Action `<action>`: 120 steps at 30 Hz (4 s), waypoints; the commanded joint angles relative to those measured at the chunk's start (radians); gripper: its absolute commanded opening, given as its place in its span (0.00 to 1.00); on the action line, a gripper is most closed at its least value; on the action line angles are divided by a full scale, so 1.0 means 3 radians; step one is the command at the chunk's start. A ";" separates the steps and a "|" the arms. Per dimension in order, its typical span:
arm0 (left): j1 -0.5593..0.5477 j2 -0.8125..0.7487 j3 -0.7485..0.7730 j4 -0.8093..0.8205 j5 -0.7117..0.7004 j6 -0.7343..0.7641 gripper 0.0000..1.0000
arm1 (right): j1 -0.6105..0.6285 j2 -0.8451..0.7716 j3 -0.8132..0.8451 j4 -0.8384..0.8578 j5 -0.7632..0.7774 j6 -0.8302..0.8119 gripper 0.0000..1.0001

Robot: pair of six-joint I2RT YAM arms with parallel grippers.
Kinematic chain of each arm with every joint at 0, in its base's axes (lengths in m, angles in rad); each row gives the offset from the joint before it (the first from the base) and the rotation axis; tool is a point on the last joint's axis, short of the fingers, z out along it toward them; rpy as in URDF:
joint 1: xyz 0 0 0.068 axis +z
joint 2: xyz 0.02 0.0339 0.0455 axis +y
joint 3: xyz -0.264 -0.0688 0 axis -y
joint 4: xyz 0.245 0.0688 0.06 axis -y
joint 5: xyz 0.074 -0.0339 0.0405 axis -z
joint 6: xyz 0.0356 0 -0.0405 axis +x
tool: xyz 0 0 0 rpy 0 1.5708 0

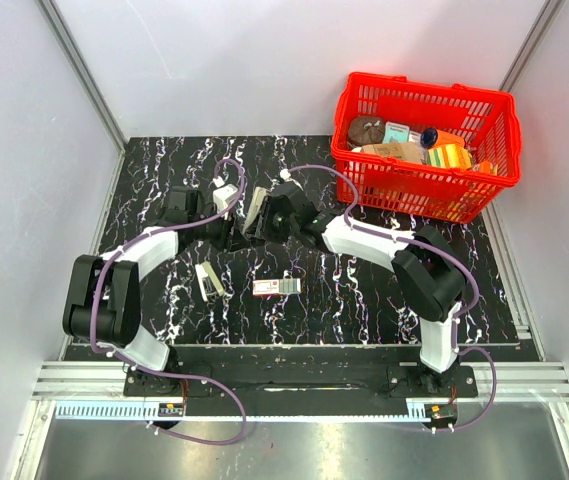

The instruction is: Unload the staples from the stapler

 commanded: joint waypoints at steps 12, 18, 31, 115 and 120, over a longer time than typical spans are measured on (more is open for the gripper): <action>-0.0032 -0.0176 0.0122 -0.0019 0.0323 0.0437 0.00 | 0.0060 -0.0232 0.0102 0.0391 -0.0461 0.0074 0.00; -0.0032 -0.0212 0.0188 -0.0244 0.0191 0.0769 0.00 | 0.0004 -0.0233 0.0086 0.0207 -0.0614 -0.0125 0.00; -0.0078 -0.0253 0.0020 0.0149 -0.1016 0.1332 0.00 | -0.0411 -0.0376 0.0041 -0.0519 -0.0972 -0.0826 0.00; -0.1044 0.0094 0.0398 0.0052 -0.1196 0.1087 0.00 | -0.0528 0.0186 0.1150 -0.0805 0.0996 -0.1614 0.00; -0.1024 0.0263 0.0710 -0.0336 -0.1170 0.1015 0.24 | -0.0549 0.0462 0.1523 -0.1071 0.1144 -0.1787 0.00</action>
